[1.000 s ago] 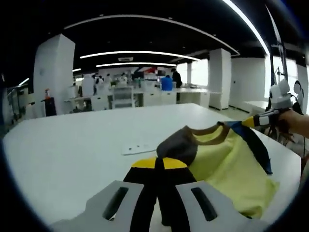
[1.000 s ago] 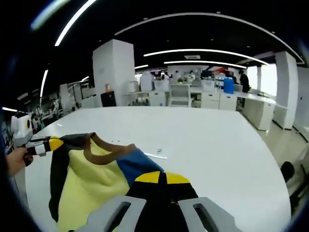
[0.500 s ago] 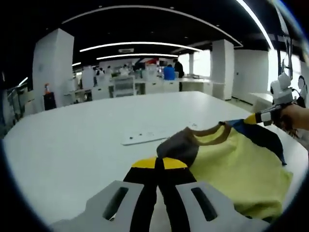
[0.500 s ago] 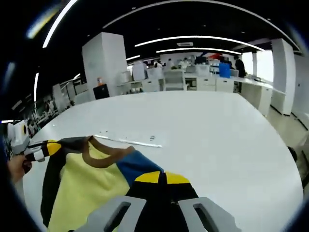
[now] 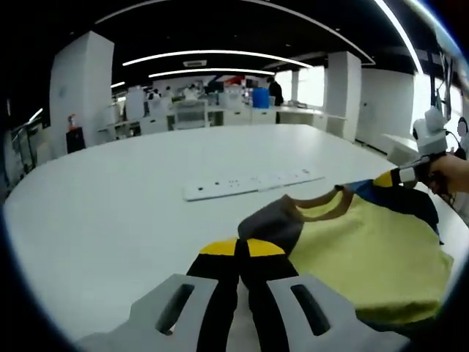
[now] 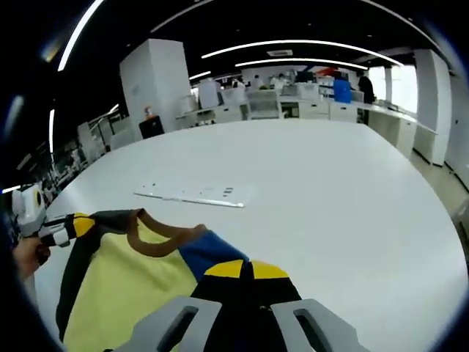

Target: Fold the garment on the visible template until the final outline fits inside the template.

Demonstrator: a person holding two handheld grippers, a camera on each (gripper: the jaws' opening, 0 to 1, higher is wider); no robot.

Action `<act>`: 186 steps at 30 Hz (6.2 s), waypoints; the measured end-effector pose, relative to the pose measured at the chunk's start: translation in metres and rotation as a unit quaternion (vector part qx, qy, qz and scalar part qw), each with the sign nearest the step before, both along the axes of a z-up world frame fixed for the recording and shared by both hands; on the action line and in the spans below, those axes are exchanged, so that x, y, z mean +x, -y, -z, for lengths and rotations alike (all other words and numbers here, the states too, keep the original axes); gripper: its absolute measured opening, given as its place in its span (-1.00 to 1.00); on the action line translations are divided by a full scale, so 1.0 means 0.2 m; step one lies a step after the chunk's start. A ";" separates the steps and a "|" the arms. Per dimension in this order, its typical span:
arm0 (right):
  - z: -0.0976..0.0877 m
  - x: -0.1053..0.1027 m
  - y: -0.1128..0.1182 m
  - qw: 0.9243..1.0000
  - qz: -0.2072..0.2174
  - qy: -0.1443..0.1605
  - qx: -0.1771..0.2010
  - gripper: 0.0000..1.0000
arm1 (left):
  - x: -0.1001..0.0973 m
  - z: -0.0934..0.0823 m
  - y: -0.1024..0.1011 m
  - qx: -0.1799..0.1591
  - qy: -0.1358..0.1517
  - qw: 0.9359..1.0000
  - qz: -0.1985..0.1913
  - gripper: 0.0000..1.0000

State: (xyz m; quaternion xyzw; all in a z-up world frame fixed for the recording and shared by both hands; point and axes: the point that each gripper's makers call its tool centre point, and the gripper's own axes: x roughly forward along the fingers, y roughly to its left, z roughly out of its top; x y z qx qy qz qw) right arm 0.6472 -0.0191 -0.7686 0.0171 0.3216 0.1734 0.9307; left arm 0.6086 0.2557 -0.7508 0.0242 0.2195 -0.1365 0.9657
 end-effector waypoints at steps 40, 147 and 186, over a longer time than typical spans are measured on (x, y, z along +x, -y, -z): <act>-0.20 -0.60 0.20 0.998 -0.050 -0.009 -0.039 0.39 | -0.59 -0.16 -0.10 0.004 -0.004 0.997 0.078 0.01; -0.11 -1.14 0.70 0.993 0.056 -0.005 -0.104 -1.00 | -1.02 -0.26 -0.19 -0.005 0.007 1.000 0.021 -1.00; -0.13 -1.08 1.25 0.986 0.062 -0.089 -0.128 -1.00 | -0.99 -0.10 -1.22 0.172 -0.070 0.965 -0.183 -1.00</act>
